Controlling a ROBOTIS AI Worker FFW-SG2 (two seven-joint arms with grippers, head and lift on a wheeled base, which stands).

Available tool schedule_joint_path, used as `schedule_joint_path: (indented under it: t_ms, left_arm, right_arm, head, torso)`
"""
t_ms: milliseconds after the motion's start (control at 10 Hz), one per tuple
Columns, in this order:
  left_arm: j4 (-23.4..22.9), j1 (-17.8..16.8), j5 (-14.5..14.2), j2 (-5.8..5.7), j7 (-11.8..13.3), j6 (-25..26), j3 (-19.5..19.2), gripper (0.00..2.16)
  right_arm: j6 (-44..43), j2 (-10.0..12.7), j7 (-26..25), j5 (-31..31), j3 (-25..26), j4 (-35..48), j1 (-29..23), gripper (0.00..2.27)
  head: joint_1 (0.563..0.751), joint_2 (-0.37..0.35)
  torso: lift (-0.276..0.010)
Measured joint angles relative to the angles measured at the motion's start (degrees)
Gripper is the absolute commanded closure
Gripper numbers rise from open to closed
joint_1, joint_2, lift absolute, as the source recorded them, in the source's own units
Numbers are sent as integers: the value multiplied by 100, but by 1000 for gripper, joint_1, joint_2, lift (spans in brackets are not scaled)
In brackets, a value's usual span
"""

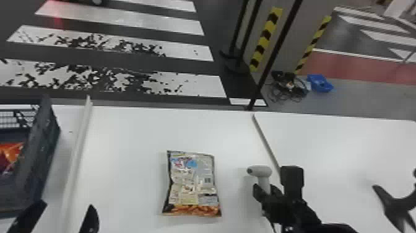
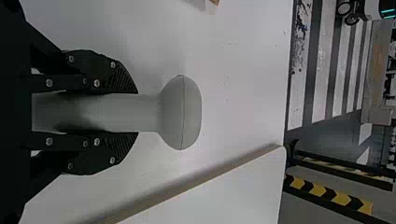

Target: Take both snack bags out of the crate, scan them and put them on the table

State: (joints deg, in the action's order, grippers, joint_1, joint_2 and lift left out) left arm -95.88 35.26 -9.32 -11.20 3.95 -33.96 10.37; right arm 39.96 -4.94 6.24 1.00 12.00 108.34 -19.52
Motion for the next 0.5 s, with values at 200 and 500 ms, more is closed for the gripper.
schedule_joint_path:
  t_ms: [200,500]
  left_arm:
    - [-24,12,0,-5,0,0,0,147]
    - [-42,20,0,-5,0,0,0,147]
  right_arm:
    - [-49,-2,4,-20,2,-18,13,741]
    - [-106,-3,-34,-33,-13,-57,27,12]
  head:
    - [695,-277]
    - [695,-275]
  torso:
    - [-94]
    - [-94]
